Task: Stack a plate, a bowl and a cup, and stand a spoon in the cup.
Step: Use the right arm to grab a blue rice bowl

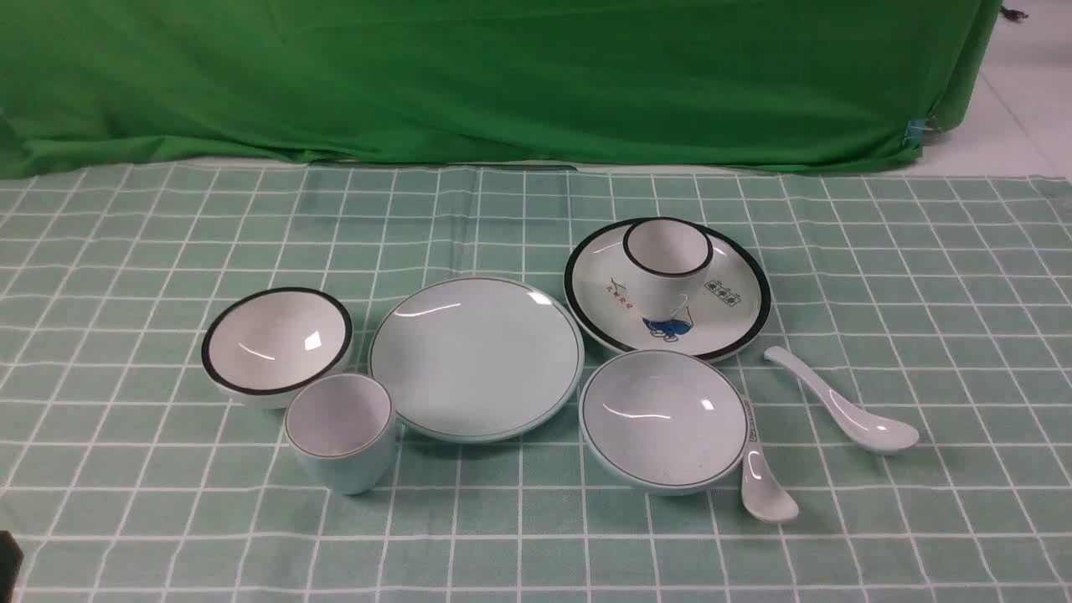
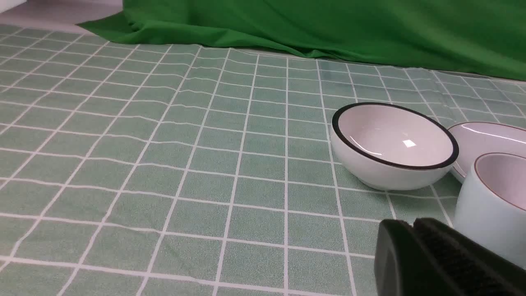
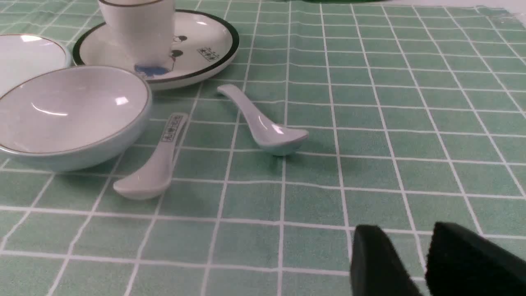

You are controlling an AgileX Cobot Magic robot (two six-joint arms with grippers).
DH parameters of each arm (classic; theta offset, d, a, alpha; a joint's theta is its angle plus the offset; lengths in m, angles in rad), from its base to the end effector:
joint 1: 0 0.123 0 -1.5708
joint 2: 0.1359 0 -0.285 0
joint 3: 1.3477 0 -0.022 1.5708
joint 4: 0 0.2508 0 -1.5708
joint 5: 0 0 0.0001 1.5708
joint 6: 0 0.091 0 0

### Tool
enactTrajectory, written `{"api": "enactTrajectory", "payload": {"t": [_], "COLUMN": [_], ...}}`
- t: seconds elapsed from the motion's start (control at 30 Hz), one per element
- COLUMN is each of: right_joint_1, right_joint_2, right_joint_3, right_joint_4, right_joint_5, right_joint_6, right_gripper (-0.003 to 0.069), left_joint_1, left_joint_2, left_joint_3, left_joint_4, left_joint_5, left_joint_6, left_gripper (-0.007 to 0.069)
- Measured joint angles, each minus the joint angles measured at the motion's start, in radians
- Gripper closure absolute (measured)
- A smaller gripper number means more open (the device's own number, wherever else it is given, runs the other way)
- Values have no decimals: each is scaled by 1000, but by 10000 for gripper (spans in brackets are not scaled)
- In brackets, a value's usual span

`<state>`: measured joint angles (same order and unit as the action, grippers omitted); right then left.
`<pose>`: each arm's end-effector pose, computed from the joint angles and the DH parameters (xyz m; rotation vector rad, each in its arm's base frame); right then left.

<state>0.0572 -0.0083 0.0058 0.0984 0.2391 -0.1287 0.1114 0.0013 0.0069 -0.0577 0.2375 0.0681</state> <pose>0.0549 0.0053 0.1901 -0.0948 1.7166 0.0379 0.0556 0.0050 0.1893 -0.0759 1.7279 0.0793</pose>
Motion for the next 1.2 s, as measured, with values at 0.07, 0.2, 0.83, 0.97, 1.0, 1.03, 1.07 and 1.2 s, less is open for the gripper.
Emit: {"api": "enactTrajectory", "payload": {"t": [0.07,0.2,0.83,0.97,1.0,1.03,1.07,1.2], "right_joint_1": [0,0,0,0,0,0,0,0], "right_joint_2": [0,0,0,0,0,0,0,0], "right_joint_3": [0,0,0,0,0,0,0,0], "right_joint_4": [0,0,0,0,0,0,0,0], "right_joint_5": [0,0,0,0,0,0,0,0], "right_joint_6": [0,0,0,0,0,0,0,0], "right_gripper": [417,417,417,417,417,417,417,417], "left_joint_1": [0,0,0,0,0,0,0,0], "left_joint_2": [0,0,0,0,0,0,0,0], "left_joint_3": [0,0,0,0,0,0,0,0], "left_joint_4": [0,0,0,-40,-79,-143,-205,-507], "left_joint_5": [0,0,0,-34,-46,-68,-93,-202], "left_joint_6": [0,0,-2,-20,-33,-62,-95,-195], "left_gripper": [607,607,607,607,607,607,607,607]}}
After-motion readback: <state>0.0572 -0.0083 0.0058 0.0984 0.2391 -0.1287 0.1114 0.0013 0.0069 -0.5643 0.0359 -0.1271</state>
